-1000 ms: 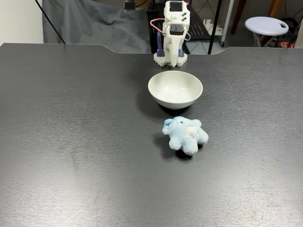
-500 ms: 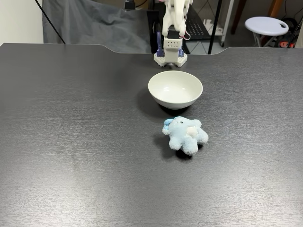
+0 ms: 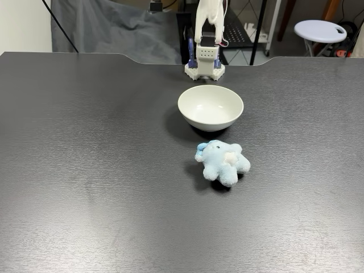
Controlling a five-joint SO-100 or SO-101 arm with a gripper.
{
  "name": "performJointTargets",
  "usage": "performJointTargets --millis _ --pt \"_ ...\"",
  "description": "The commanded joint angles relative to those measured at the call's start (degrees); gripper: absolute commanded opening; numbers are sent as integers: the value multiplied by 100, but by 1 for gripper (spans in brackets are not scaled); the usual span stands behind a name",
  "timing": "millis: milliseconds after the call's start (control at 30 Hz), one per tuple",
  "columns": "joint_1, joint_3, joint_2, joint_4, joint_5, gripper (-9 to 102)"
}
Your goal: Grasp a skyblue doll and put it in the white bowl.
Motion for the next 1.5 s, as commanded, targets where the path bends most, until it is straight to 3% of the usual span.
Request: performJointTargets --millis 0,667,800,1033,1300,1467 --pt "62 -1274 -835 18 -26 0" --pt "-114 -1573 -4201 -70 -149 8" --pt "-176 -1573 -4333 -158 -606 8" --pt "-202 -1573 -4342 -1301 -1063 8" --pt "-220 -1485 -4342 -1336 -3050 21" --pt "-185 -1521 -4342 -1415 -3401 24"
